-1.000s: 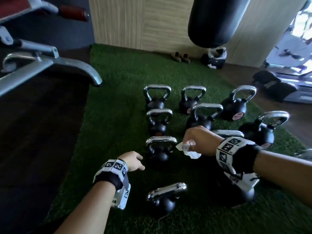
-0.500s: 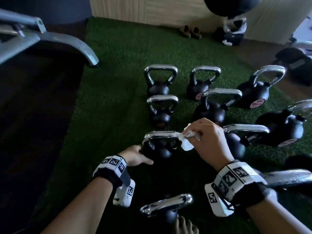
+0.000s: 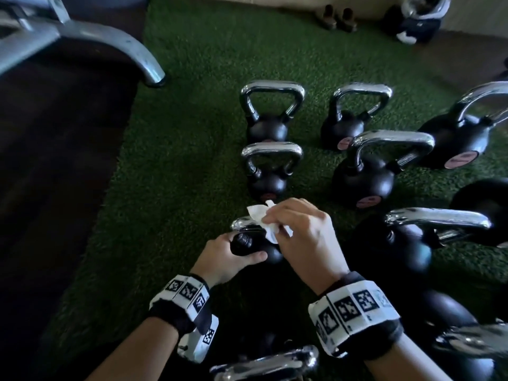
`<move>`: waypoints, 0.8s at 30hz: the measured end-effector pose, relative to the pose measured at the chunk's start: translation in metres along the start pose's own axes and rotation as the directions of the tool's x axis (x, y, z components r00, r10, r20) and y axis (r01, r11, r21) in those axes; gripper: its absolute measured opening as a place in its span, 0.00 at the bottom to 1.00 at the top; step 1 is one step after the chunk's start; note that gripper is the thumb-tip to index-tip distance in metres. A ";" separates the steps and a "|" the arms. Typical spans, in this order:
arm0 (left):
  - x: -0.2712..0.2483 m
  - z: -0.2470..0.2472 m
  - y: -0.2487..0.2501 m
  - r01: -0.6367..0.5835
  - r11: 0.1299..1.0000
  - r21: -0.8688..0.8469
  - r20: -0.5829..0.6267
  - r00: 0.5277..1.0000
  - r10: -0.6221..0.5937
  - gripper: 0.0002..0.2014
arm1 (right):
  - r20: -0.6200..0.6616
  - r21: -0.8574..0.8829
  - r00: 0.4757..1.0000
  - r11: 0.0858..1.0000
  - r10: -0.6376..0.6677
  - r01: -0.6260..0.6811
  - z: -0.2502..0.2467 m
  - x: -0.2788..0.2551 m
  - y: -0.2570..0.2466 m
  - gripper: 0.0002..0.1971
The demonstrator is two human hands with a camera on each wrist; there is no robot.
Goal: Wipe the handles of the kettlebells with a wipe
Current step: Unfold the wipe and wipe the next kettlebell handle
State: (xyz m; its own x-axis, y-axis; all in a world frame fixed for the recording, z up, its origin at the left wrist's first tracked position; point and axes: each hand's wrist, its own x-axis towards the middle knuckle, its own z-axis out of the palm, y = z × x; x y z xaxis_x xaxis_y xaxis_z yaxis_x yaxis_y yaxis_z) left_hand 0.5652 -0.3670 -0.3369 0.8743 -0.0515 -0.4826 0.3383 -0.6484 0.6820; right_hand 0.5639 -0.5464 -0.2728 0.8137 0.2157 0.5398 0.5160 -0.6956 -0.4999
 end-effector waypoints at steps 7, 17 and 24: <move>0.008 0.004 -0.011 -0.027 0.999 -0.043 -0.017 1.000 0.026 0.26 | -0.021 -0.040 0.995 0.995 0.095 -0.096 -0.006 -0.009 0.006 0.15; 0.016 0.004 -0.022 -0.098 0.993 -0.070 -0.004 0.995 0.098 0.30 | -0.108 -0.117 0.986 0.983 0.127 -0.139 -0.003 -0.022 0.016 0.14; 0.019 0.004 -0.025 -0.151 0.983 -0.102 0.000 0.988 0.151 0.31 | -0.092 -0.019 0.930 0.933 0.357 -0.360 -0.016 -0.033 0.027 0.16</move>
State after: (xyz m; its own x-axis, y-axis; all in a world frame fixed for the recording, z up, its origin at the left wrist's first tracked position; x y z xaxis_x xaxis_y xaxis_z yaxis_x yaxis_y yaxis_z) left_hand 0.5723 -0.3544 -0.3654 0.9154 -0.1490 -0.3739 0.2367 -0.5520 0.7995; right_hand 0.5464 -0.5839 -0.2934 0.9159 -0.1104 0.3859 0.1839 -0.7392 -0.6479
